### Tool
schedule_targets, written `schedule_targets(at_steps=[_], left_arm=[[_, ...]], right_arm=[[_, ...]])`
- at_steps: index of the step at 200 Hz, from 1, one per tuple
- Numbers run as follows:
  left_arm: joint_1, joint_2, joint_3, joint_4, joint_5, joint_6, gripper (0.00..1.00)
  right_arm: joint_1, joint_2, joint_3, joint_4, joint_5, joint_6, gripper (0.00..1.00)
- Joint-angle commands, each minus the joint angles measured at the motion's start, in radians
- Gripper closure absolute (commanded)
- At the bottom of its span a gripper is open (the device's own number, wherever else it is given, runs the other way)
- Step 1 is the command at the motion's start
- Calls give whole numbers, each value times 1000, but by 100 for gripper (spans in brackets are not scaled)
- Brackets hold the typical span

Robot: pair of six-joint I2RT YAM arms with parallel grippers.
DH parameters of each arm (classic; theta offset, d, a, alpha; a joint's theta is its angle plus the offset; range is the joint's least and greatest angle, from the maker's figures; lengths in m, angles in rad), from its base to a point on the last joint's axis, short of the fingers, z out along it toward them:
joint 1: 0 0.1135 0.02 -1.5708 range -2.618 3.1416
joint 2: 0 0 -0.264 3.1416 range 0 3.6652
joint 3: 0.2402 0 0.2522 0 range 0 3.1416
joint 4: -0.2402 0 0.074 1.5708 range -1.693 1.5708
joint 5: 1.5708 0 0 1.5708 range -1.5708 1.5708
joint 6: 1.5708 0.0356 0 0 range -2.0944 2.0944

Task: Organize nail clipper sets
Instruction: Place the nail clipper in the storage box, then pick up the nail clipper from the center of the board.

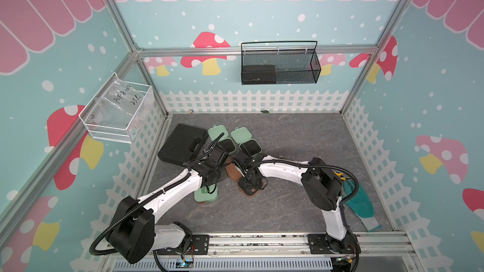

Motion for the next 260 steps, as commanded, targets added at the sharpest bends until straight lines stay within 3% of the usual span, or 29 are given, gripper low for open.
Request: schedule_targets(at_steps=[1,28,104,185,260], left_arm=[[-10,15,23,7,23,24,90],[-36,28,28,15,66,42,100],[-101,130,-45,284,356,-31,100],[-125,259,-47,263,331,-76,100],[-126,272,-43,218,288,-68,100]], right_arm=[[-2,-66,12,-37,-10,-6,64],[-2,-88,13,-37,-14,-6,64],[-84,-259,-69,-32,66,3,65],[-289,-428,-269,77,25,-114,61],[-375,-283,-259,141,93,-333,55]])
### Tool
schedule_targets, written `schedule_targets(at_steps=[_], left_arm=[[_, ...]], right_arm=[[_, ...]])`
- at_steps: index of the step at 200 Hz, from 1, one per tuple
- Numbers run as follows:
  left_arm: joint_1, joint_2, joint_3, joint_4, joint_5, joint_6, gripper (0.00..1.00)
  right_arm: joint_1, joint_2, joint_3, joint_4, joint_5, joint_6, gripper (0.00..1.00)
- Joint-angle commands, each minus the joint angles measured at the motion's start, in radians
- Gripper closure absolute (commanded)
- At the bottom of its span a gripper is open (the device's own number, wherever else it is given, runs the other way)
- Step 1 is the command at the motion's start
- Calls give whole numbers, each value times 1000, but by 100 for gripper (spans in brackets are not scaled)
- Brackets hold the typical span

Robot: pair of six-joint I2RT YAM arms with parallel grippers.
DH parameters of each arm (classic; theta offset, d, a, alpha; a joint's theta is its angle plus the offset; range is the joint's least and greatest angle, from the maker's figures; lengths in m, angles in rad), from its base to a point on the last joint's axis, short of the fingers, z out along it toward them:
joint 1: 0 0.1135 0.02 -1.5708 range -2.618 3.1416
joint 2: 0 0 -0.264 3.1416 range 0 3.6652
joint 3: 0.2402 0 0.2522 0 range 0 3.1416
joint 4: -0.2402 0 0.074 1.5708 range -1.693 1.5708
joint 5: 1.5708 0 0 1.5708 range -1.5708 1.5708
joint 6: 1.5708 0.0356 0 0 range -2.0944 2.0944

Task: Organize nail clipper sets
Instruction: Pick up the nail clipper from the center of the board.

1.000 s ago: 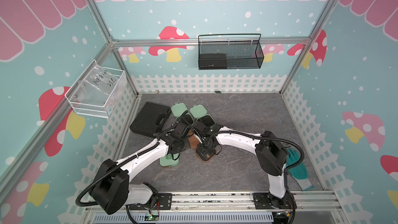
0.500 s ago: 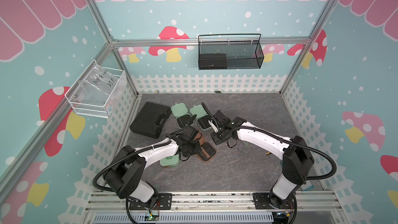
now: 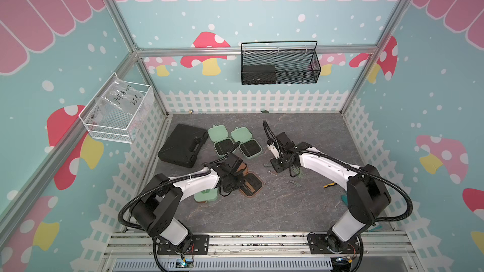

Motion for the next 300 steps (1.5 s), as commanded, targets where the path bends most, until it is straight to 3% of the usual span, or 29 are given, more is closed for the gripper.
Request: schedule_targets(at_steps=[1,47,113,231,300], left_arm=[[-6,25,-10,-55,-54,-4,100],[-6,27,-1,-61,-60,0,100],[-6,31,12,-73,-68,9,100],[-6,21,15,-87,-78,6,100],[-6,14,12,-93,-81,7,100]], right_arm=[[-19,70,34,22,41,-125,55],[-44,188,125,35,48,-282,58],[-81,298,224,12,-30,-387,61],[-150,398,265,-4,-146,-428,66],[-202,465,286,-93,-217,-425,80]])
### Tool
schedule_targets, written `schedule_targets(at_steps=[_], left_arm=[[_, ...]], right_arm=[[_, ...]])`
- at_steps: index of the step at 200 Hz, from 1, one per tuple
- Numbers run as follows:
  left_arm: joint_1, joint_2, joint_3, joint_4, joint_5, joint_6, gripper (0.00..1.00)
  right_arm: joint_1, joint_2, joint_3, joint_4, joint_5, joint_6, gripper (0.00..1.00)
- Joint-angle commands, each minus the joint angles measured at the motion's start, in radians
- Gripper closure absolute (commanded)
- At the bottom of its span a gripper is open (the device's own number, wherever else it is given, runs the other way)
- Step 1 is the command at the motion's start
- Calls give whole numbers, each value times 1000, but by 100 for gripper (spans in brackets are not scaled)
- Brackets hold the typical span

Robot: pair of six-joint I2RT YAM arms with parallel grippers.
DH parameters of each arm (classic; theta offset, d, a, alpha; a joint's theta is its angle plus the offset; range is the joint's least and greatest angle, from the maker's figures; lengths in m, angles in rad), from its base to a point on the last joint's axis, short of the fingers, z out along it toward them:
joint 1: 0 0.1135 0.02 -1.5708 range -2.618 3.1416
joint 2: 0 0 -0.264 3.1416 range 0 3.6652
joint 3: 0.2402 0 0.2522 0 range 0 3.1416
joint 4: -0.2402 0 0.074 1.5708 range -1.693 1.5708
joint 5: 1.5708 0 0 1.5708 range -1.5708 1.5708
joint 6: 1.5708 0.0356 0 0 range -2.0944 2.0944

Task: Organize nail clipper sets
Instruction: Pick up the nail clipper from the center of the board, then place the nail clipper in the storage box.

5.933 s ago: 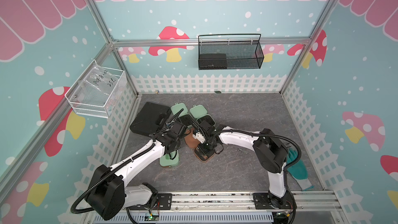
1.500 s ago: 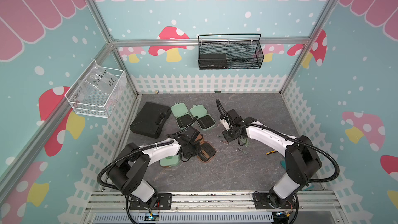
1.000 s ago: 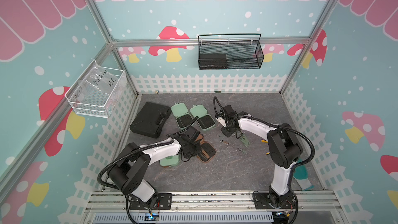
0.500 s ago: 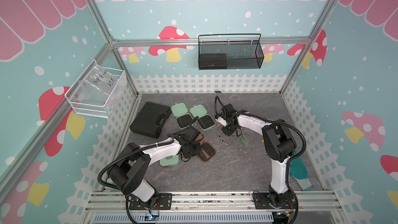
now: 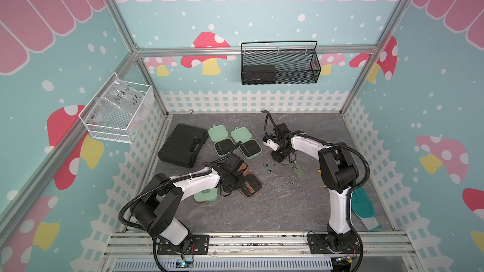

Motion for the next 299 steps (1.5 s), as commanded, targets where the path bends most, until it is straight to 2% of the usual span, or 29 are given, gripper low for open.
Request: schedule_targets(at_steps=[1,22,45,77,111,149,180,213,299], left_arm=[[-2,8,-2,-70,-63,4,100],[-1,6,-5,-70,-64,4,100],[-1,2,-8,-70,-68,1,100],[-1,2,-6,-70,-70,1,100],[-2,2,-5,-68,-79,-2,100],[0,4,-5,-57,-78,-3,100],[0,4,-10,-52,-81,-1,100],[0,2,-17,-42,-78,-2,100],[0,-8,-31,-37,-77,-4,100]], right_arm=[[-21,74,-5,-87,-22,-19,80],[-21,87,5,-101,-30,-3,90],[-20,75,24,-98,-15,43,96],[1,-11,58,-97,38,134,99],[92,-171,32,-110,51,235,99],[276,-287,-91,-77,6,394,99],[387,-296,-206,34,-87,533,99],[443,-275,-268,126,-132,627,99],[459,-201,-239,149,-80,649,99]])
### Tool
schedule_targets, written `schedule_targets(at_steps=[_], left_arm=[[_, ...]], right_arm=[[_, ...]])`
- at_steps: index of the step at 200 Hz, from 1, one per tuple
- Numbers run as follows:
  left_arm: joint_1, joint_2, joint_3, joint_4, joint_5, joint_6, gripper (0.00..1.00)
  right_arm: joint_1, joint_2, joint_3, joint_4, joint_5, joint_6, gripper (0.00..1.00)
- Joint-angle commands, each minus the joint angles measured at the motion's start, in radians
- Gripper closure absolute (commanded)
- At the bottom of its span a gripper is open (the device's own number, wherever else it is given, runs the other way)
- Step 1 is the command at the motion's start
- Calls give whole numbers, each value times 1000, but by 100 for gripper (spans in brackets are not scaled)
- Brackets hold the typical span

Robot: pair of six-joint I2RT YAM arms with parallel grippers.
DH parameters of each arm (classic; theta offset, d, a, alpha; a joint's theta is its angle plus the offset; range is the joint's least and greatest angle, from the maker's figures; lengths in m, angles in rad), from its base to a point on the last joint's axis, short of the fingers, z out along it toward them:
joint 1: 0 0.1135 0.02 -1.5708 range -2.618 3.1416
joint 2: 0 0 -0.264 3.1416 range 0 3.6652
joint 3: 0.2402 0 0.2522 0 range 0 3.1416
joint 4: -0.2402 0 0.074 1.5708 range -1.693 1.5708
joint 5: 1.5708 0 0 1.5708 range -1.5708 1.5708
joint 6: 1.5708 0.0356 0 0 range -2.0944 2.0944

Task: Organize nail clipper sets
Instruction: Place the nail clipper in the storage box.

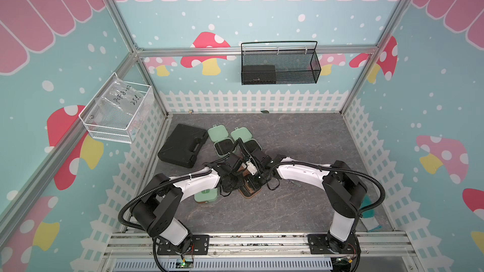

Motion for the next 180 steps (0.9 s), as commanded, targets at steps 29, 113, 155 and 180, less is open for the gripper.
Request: schedule_targets(at_steps=[29,113,155,180], left_arm=[[1,-11,-36,-32,-57,-5,100],[4,-22,-46,-33,-58,-6,100],[4,-23,-47,-33,-59,-6,100],[4,-24,-48,-33,-59,-6,100]], right_arm=[[8,95,83,-13,68,1,99],[8,123,84,-73,132,-12,99],[8,123,82,-108,165,0,99],[8,138,83,-123,189,7,99]])
